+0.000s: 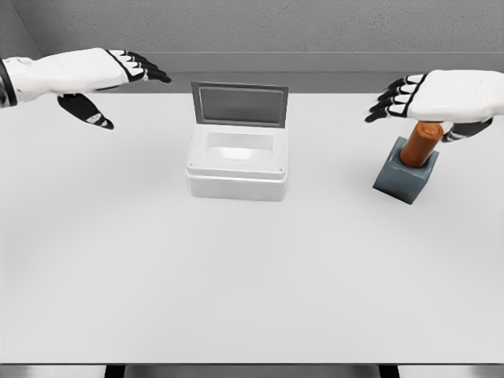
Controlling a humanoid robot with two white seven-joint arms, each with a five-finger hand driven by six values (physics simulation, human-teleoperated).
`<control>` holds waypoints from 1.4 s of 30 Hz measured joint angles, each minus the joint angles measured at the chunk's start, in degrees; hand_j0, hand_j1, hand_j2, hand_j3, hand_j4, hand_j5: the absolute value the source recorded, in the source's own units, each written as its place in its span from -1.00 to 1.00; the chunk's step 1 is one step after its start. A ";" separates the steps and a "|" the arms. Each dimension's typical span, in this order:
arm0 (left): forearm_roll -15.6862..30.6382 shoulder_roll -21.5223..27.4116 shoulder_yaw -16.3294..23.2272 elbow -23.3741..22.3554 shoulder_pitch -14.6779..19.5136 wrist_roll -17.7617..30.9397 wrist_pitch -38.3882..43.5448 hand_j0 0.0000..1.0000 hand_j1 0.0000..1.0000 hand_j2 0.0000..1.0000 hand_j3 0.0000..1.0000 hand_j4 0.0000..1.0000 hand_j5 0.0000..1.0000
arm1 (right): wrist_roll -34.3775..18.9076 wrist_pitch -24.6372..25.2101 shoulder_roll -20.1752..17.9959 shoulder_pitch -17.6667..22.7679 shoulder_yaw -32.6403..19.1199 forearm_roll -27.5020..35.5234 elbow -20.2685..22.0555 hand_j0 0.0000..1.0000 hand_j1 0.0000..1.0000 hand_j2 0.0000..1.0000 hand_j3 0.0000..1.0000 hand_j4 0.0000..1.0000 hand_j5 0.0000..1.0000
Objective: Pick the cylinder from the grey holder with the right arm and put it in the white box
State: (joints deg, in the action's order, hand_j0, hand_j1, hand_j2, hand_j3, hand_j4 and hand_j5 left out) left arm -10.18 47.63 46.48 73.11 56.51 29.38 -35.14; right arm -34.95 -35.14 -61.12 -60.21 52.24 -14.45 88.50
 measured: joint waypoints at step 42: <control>-5.47 -5.92 -0.54 -8.04 0.88 0.09 0.00 1.00 1.00 1.00 1.00 1.00 1.00 | -0.07 0.00 6.11 0.09 5.00 -6.13 -13.24 0.54 0.54 0.54 0.54 0.54 0.54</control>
State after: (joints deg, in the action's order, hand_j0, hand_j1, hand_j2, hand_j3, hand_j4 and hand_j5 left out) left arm -15.65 41.71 45.94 65.08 57.39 29.47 -35.14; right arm -35.02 -35.13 -55.01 -60.12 57.24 -20.59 75.26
